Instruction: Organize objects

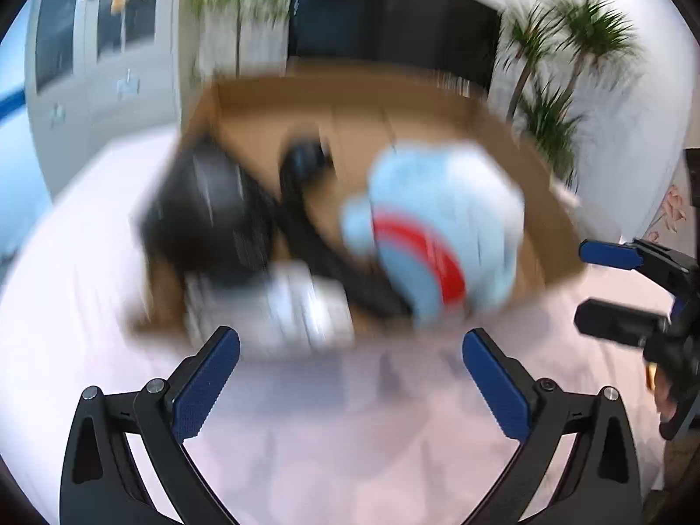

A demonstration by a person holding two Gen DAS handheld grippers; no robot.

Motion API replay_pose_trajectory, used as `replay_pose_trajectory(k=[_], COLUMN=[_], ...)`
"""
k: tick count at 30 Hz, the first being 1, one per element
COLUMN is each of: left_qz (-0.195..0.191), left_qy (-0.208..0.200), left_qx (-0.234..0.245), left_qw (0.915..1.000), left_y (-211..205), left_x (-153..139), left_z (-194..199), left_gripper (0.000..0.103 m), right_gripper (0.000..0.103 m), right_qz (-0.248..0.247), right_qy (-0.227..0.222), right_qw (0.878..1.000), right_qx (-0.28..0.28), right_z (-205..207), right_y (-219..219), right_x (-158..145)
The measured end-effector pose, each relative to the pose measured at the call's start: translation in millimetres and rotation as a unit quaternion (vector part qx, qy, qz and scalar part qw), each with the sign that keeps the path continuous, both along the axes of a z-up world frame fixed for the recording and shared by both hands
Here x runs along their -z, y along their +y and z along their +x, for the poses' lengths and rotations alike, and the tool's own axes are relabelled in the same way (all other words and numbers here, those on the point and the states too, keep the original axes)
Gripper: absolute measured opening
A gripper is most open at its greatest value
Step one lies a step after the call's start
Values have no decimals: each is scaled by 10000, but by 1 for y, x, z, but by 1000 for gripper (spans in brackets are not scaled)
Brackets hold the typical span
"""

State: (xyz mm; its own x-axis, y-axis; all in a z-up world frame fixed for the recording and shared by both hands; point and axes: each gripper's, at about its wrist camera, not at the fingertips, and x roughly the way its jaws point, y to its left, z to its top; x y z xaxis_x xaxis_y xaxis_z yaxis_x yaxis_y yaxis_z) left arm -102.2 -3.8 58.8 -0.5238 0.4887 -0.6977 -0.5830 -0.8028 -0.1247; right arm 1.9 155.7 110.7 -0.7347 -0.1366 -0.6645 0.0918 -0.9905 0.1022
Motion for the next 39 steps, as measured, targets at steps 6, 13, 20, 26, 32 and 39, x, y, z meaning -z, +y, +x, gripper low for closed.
replay_pose_trajectory(k=[6,13,20,26,32,39], left_qz=[-499,-888,-828,-824,-826,-828], left_qy=[-587,-421,-363,-365,-364,-365], left_qx=[-384,-757,-801,-801,-800,-801], left_qw=[9963,9923,9927,9927,9927,9927], left_y=[14,28,30,28,28,29], left_x=[50,69,69,69,68,68], left_z=[52,76,87,85,85,86], left_gripper=[102,102,102,102,102,102], right_gripper=[100,102,103,103,103,103], right_qz=[445,715,574,514,515,510], right_qy=[-367,-787,-1097,-1114,-1116,-1116], right_qw=[9964,9846,9798,9742,9741,9741], right_qx=[628,1387,1568,1894,1898,1898], right_z=[39,48,52,58,57,56], right_y=[0,37,44,44,44,45], right_x=[51,89,105,107,107,107])
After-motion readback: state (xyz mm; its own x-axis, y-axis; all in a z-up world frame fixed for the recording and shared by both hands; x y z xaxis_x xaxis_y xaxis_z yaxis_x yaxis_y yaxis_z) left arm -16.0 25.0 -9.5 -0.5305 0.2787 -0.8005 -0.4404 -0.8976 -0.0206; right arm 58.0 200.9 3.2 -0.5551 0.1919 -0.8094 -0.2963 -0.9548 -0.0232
